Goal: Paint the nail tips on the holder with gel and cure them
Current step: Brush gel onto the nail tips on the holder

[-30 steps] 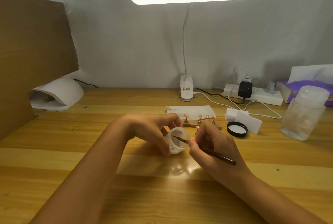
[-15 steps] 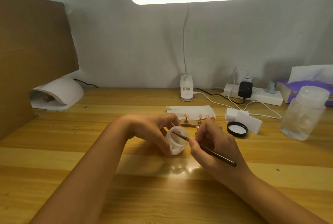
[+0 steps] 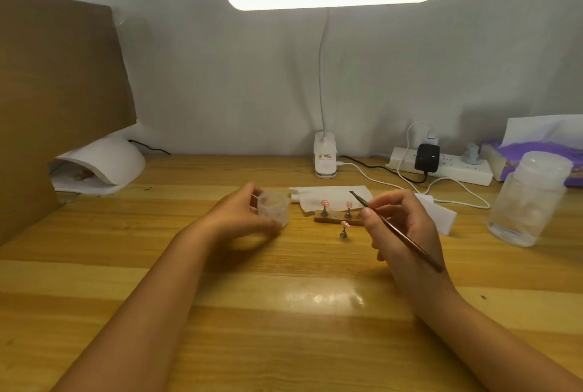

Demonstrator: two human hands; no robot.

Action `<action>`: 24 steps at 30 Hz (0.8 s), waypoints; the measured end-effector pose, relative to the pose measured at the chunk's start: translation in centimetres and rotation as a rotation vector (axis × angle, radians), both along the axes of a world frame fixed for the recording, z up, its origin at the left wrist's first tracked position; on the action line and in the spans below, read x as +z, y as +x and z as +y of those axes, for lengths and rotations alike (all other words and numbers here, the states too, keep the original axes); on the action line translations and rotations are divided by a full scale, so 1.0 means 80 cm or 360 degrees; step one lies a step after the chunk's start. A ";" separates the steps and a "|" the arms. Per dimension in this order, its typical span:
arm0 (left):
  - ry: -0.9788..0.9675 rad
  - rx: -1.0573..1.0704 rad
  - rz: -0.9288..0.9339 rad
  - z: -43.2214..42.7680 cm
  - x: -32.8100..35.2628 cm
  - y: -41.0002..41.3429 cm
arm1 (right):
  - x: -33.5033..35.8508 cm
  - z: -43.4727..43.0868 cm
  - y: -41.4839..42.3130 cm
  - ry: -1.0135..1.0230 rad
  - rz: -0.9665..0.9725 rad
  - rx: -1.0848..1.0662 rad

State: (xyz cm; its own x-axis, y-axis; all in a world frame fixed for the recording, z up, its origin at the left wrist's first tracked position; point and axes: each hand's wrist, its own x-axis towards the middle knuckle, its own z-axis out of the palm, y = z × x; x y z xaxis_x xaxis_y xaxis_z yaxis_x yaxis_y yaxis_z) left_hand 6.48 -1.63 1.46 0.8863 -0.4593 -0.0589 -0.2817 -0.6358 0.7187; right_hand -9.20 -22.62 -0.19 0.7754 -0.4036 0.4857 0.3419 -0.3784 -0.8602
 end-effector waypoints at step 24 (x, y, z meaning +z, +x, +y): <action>-0.0084 -0.0104 -0.0567 -0.101 -0.034 -0.069 | -0.001 -0.023 0.012 0.0458 0.0380 -0.0055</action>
State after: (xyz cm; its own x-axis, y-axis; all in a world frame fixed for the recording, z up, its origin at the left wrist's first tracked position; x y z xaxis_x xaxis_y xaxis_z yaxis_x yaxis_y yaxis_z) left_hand 0.93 -9.71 -1.28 0.8158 -0.5096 0.2735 -0.5588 -0.5727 0.5998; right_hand -8.23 -24.50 -0.27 0.8366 -0.5252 0.1556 0.1101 -0.1171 -0.9870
